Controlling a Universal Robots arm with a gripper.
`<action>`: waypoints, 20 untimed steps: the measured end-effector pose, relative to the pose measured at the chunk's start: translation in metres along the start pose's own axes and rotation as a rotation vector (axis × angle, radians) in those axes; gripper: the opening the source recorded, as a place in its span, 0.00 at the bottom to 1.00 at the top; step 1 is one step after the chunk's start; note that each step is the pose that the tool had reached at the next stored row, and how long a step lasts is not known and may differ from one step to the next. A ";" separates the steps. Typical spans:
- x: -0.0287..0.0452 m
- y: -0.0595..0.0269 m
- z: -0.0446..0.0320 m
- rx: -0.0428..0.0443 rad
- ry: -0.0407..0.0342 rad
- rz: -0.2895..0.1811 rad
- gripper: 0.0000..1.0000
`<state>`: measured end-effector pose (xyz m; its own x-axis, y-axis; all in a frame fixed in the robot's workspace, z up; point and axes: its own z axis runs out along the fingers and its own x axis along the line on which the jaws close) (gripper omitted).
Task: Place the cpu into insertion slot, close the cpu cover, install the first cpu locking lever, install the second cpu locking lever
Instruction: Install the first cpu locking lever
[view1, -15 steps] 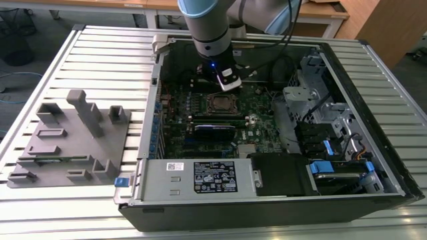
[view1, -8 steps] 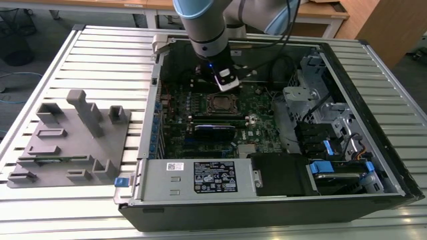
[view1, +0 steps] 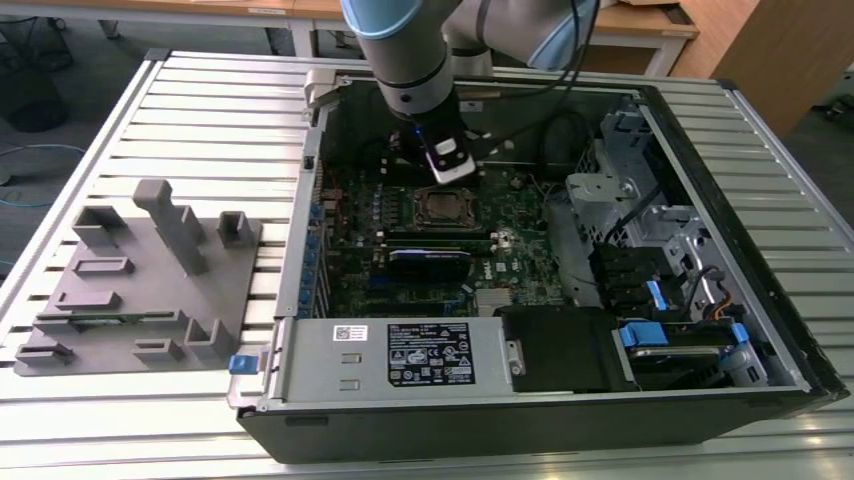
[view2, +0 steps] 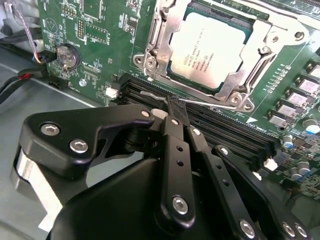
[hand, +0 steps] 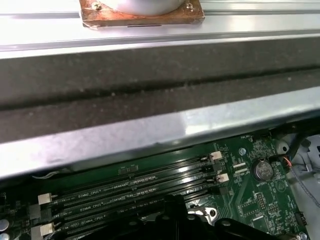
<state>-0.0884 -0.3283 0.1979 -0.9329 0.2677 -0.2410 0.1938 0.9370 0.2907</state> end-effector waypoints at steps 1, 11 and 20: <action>0.0001 -0.0001 0.0002 0.0023 -0.0026 0.008 0.11; 0.0006 0.0011 0.0007 0.0065 -0.0077 0.024 0.11; 0.0032 0.0026 0.0007 0.0073 -0.0117 0.030 0.11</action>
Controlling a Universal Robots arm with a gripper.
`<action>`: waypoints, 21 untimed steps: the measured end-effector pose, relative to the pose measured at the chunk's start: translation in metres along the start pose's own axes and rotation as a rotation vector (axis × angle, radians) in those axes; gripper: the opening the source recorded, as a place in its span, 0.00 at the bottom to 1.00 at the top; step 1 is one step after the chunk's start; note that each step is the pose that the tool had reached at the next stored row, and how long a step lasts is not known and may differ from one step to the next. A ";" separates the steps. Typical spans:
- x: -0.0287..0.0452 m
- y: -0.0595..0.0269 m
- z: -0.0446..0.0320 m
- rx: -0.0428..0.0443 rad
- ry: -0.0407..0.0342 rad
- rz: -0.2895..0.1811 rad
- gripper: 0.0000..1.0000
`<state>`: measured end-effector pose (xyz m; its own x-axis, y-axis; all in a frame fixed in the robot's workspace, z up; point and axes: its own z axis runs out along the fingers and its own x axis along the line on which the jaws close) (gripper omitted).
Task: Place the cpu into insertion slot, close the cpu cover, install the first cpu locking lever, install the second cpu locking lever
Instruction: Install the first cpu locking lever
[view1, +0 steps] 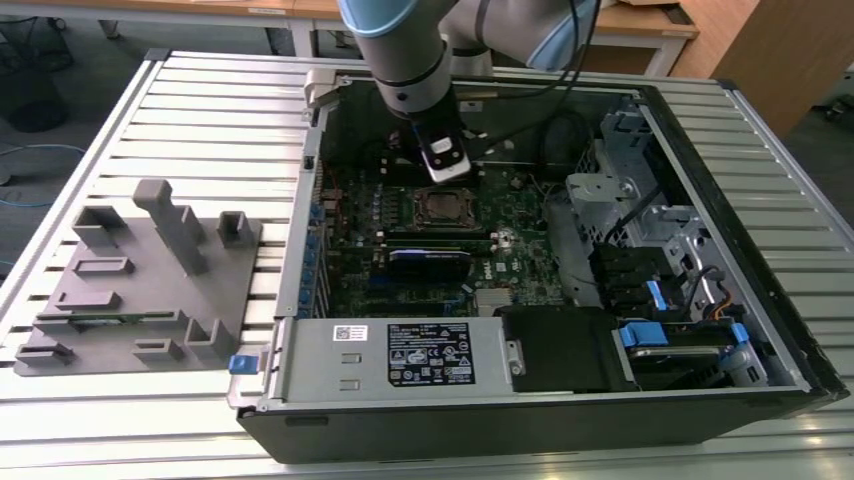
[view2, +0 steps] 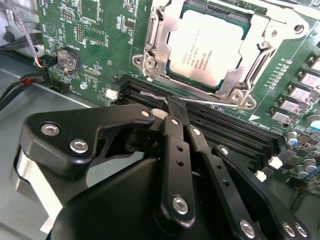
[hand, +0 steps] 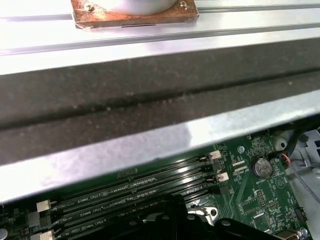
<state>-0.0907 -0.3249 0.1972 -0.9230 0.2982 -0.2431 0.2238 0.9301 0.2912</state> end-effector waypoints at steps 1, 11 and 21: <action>0.0004 0.0000 -0.0001 0.0000 -0.0005 0.001 0.11; 0.0026 -0.0010 0.0010 0.0017 -0.0052 0.004 0.11; 0.0020 -0.0061 0.0028 0.0019 -0.0091 0.003 0.11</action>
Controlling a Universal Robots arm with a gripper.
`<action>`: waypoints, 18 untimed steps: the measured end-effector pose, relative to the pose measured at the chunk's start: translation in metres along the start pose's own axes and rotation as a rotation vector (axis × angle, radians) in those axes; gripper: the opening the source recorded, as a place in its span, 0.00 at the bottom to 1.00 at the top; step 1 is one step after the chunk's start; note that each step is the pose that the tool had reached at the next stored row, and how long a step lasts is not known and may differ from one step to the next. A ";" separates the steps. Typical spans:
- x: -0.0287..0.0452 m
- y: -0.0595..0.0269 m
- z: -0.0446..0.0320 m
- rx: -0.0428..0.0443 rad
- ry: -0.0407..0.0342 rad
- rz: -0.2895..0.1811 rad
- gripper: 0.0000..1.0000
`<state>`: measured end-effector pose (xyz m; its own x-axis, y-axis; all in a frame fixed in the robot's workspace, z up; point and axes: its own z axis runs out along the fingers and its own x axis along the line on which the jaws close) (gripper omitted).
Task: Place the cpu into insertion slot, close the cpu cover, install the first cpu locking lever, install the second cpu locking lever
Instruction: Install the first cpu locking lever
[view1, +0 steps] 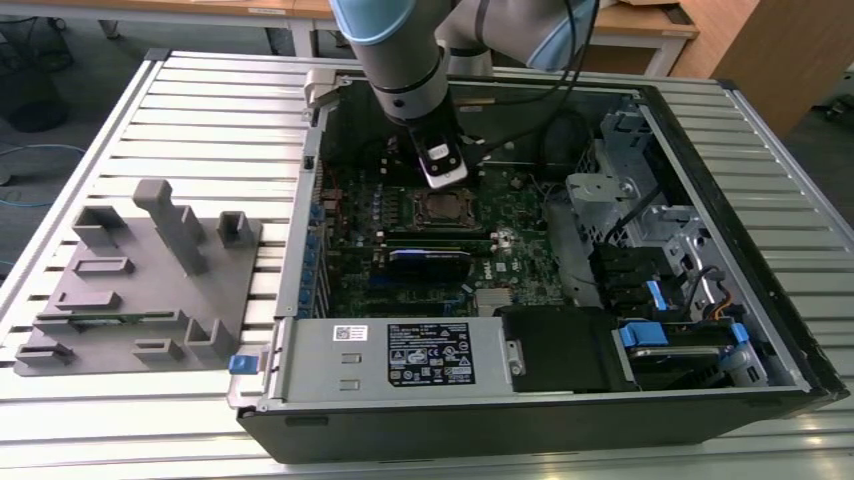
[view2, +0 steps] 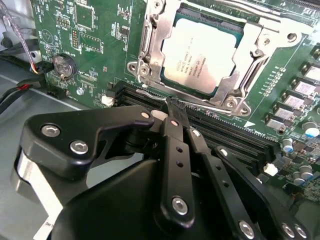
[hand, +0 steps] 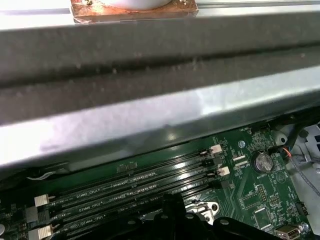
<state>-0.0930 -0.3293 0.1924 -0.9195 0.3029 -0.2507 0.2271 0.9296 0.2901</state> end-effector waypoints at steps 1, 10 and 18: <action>0.0002 -0.0004 0.0007 -0.0005 -0.0015 0.000 0.11; 0.0014 -0.0020 0.0052 -0.0028 -0.0102 -0.002 0.11; 0.0016 -0.0024 0.0067 -0.0023 -0.0122 0.000 0.11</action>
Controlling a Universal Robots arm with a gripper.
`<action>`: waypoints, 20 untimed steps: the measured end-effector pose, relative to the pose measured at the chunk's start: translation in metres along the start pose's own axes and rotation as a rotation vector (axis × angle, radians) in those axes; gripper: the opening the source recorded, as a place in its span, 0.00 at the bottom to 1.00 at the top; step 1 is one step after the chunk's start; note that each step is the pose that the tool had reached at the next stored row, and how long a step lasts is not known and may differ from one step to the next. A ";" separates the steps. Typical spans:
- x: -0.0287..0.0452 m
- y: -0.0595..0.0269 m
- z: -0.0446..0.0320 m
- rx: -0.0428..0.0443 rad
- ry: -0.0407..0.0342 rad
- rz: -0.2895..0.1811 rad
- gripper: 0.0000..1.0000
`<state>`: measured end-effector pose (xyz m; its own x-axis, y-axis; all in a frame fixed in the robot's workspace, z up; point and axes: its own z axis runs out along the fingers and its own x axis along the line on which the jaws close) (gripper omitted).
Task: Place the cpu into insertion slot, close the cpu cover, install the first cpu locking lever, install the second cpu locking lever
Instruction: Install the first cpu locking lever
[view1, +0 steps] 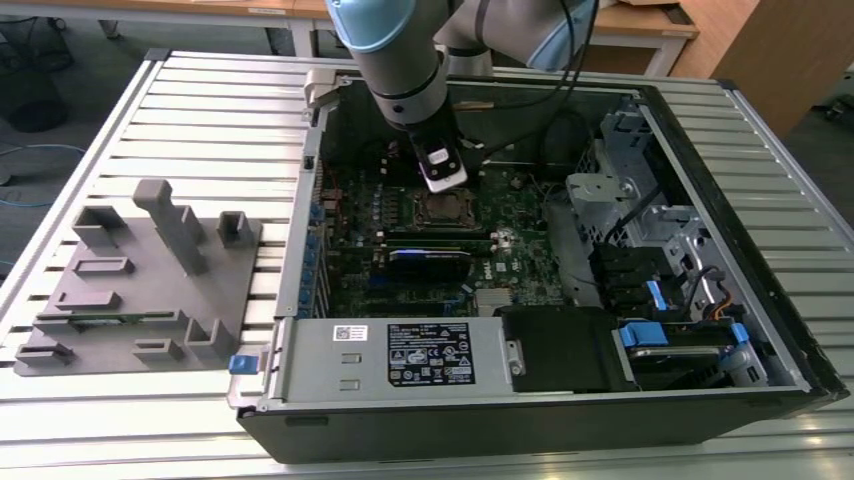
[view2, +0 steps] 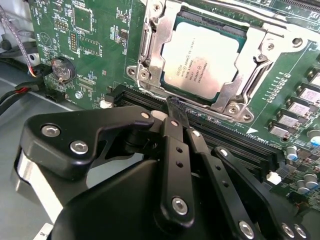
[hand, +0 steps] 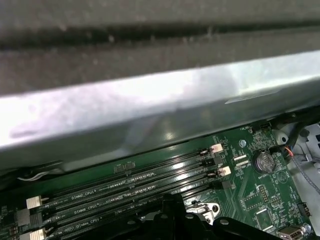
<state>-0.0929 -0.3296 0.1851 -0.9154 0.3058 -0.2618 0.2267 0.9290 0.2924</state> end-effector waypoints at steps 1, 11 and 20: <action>-0.0001 0.0000 0.0001 0.0004 -0.0003 0.001 0.11; -0.0038 0.0008 0.0019 0.0022 -0.0031 0.009 0.11; -0.0049 0.0016 0.0001 -0.0060 -0.0012 0.012 0.11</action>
<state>-0.0880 -0.3296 0.1867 -0.9122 0.3173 -0.2592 0.2359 0.9240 0.3011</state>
